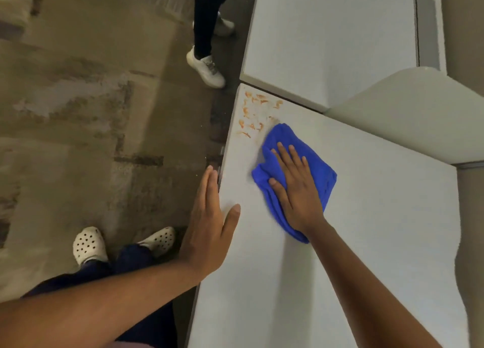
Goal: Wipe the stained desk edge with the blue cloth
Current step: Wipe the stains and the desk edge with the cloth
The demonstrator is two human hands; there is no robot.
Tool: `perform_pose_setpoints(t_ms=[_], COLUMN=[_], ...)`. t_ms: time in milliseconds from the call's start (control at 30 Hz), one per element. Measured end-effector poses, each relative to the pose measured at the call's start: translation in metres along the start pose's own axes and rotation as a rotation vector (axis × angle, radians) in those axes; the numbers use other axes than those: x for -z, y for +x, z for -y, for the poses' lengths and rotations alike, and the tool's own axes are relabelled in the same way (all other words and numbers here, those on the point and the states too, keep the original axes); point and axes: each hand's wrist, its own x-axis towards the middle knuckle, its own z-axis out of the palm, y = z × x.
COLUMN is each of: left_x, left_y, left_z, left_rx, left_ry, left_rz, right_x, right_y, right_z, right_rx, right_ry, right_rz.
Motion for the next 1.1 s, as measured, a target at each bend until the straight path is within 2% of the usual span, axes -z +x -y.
perform_pose_setpoints(t_ms=[67,100,267,433,500,567,633,700,800,900,1000,1100], left_x=[-0.008,-0.011,-0.008,-0.012,-0.012,-0.011,-0.005,0.005,0.015,0.016,0.017,0.019], left_y=[-0.013,-0.016,-0.016,-0.015,-0.02,-0.028,-0.037,-0.038,-0.031,-0.028,-0.028,-0.027], left_z=[-0.006,-0.008,-0.005,-0.003,-0.003,0.001,0.009,0.018,0.024,0.023,0.025,0.025], left_rx=[0.202,0.235,0.15,0.104,-0.02,-0.344,-0.667,-0.797,-0.831,-0.792,-0.776,-0.765], left_ry=[-0.068,-0.072,-0.086,-0.042,0.03,0.192,0.269,0.296,0.339,0.317,0.308,0.287], left_rz=[0.015,0.023,0.02,-0.011,-0.062,-0.028,0.155,0.313,0.417,0.471,0.494,0.518], right_x=[0.011,0.014,0.018,0.008,0.004,-0.005,-0.014,-0.013,0.006,0.024,0.024,0.015], right_y=[0.008,0.018,0.075,0.111,0.116,0.111,0.087,0.055,0.029,0.047,0.094,0.132], right_z=[-0.017,-0.022,-0.023,0.005,0.022,0.043,0.057,0.047,-0.003,-0.031,-0.021,0.003], right_rx=[-0.006,-0.049,-0.239,-0.217,-0.154,-0.066,0.051,0.178,0.225,0.079,-0.001,-0.001], right_ry=[0.017,0.031,0.1,0.043,-0.008,-0.029,-0.019,-0.01,0.008,0.051,0.033,-0.042], right_rz=[0.002,-0.017,-0.144,-0.129,-0.119,-0.1,-0.065,0.007,0.07,0.016,-0.044,-0.058])
